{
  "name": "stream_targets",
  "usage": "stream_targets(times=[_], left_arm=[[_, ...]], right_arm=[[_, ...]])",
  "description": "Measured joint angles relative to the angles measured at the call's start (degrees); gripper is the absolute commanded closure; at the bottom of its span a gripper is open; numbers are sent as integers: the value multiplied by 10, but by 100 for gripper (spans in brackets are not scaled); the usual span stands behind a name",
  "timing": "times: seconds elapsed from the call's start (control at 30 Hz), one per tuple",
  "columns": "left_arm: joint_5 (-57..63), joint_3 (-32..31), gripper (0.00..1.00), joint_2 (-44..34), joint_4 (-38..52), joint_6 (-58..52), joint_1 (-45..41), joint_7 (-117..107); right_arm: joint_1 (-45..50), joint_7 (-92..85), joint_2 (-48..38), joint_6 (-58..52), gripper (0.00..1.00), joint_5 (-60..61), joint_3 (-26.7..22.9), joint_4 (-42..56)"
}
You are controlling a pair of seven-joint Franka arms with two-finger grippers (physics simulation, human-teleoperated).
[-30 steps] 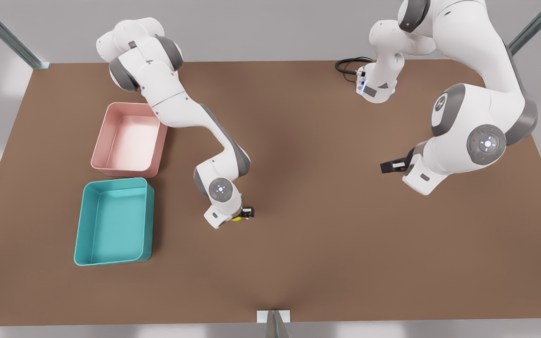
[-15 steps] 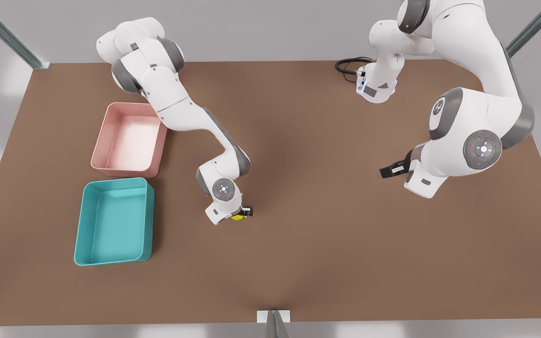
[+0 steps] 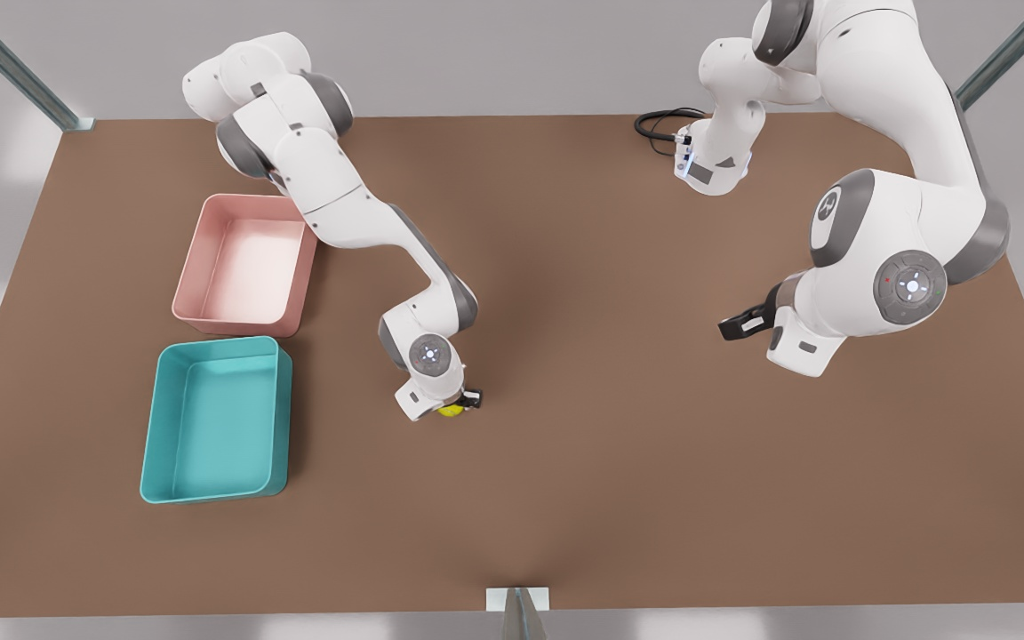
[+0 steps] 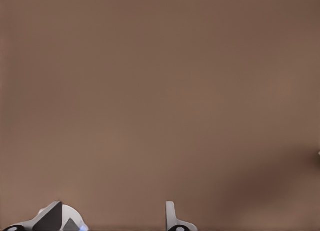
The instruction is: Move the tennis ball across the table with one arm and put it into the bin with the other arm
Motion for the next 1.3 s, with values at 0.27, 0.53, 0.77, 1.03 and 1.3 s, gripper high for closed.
stream_targets(times=[0.27, 0.53, 0.77, 1.03, 1.3], left_arm=[[0, 0, 0, 1, 0, 0, 0, -11], [0, 0, 0, 4, 0, -1, -1, -17], [0, 0, 0, 7, 0, -2, -1, -21], [0, 0, 0, 9, 0, -2, -1, -24], [1, 0, 0, 9, 0, -2, -1, -26]], right_arm=[[-35, -17, -41, -10, 48, 11, 2, 7], [-158, -172, -123, -97, 48, 6, -107, 7], [-225, -344, -108, -156, 0, 4, -175, 3], [-166, -429, -129, -257, 0, 78, -176, 111], [-252, -398, -413, -424, 0, -16, -22, -30]])
